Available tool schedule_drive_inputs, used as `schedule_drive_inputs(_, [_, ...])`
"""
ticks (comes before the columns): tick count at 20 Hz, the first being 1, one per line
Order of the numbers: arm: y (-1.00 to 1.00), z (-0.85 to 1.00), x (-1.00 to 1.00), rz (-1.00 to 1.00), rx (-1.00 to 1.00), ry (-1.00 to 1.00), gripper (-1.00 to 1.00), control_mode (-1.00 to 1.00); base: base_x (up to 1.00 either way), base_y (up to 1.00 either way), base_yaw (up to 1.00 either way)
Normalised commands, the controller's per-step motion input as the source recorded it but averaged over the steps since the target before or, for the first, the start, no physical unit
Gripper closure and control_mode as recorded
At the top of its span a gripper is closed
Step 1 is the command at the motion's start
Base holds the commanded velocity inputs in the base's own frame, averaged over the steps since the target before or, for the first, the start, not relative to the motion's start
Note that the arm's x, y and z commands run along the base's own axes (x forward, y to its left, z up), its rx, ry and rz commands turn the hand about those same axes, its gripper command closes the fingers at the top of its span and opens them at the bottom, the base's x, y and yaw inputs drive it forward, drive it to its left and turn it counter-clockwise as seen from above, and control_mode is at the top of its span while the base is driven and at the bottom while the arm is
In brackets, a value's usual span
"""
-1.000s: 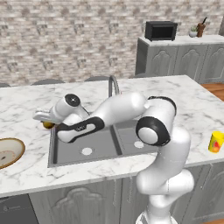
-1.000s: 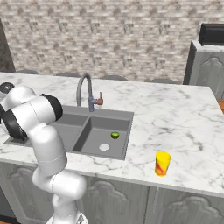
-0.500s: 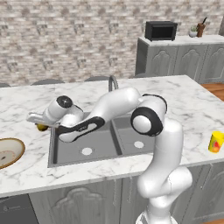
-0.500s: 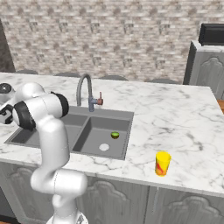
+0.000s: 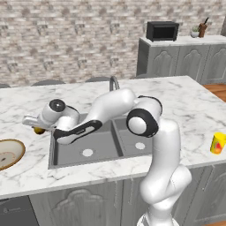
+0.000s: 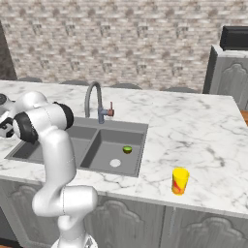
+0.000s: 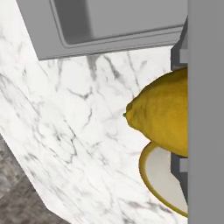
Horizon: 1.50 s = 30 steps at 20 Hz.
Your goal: Remove the kiwi and lemon from the sink. Then move the bowl and cup from the counter to the sink for washing.
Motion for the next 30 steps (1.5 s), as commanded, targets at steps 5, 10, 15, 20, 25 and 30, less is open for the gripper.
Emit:
schedule_drive_inputs(5, [0.06,-0.01,0.20,-0.05,-0.02,0.02,1.00,-1.00,0.00,0.00,0.00])
schedule_drive_inputs(10, [0.06,-0.05,0.23,-0.04,0.00,0.04,1.00,-1.00,0.00,0.00,0.00])
schedule_drive_inputs(15, [0.07,-0.08,0.22,-0.03,0.00,0.04,1.00,-1.00,0.00,0.00,0.00])
schedule_drive_inputs(20, [0.07,-0.08,0.19,-0.03,0.00,0.07,1.00,-1.00,0.00,0.00,0.00])
schedule_drive_inputs(25, [0.10,-0.13,0.16,-0.03,0.00,0.11,1.00,-1.00,0.00,0.00,0.00])
schedule_drive_inputs(30, [0.10,-0.14,0.16,-0.03,-0.01,0.11,1.00,-1.00,0.00,0.00,0.00])
